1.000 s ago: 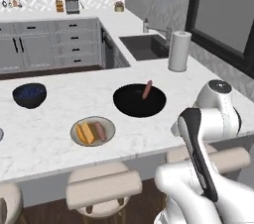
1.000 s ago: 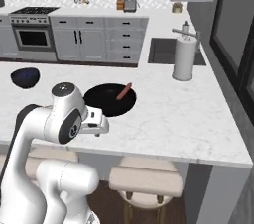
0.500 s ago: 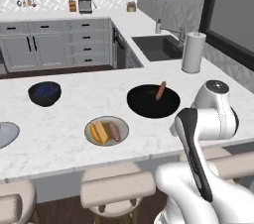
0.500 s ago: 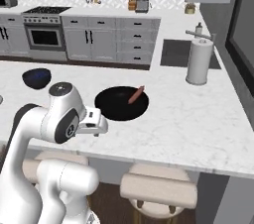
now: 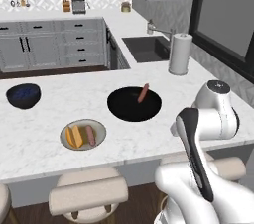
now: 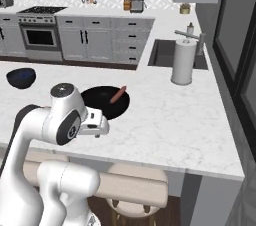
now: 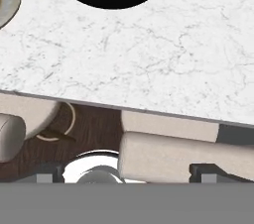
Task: Place one bun and one sausage from the bowl on each plate.
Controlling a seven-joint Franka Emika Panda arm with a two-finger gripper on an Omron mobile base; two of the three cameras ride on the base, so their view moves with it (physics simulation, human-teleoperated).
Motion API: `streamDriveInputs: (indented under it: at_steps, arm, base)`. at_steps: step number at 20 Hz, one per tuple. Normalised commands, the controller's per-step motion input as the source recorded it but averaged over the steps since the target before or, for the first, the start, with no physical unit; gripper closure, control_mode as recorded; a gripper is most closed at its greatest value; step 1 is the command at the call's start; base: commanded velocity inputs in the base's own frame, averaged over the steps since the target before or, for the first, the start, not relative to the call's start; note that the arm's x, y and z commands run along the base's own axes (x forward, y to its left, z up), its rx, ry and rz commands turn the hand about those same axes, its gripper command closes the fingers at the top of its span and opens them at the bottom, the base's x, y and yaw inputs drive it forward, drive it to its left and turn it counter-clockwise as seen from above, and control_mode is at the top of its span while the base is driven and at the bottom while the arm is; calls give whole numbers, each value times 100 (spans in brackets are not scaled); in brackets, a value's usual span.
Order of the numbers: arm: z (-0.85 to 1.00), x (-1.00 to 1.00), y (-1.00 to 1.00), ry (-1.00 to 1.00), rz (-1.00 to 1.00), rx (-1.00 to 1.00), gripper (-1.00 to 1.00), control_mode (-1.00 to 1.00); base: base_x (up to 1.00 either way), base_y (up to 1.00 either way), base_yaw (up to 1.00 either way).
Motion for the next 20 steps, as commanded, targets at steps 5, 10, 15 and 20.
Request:
streamDriveInputs:
  at_steps: [5, 10, 15, 20]
  arm:
    - [1, 57, 35, 0, -8, -1, -100, -100]
    - [22, 87, 17, 5, -10, -6, -100, -100]
    - [43, 100, 0, 2, -22, 0, -100, -100]
    - [1, 100, 0, -3, -28, 0, -100, -100]
  base:
    - [9, 1, -2]
    - [0, 0, 0]
    - [0, 0, 0]
    - [0, 0, 0]
